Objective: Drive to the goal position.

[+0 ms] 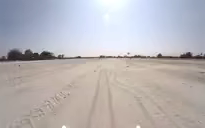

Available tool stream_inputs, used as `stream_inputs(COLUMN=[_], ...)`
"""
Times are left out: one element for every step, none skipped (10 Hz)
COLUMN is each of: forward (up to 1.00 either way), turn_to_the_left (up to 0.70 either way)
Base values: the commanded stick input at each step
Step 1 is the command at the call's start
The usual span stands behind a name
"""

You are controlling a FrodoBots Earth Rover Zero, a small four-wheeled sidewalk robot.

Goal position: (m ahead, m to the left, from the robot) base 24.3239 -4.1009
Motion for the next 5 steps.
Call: stream_inputs(forward=[0.70, 0.70, 0.70, 0.70, 0.70], turn_to_the_left=[0.00, 0.00, 0.00, 0.00, 0.00])
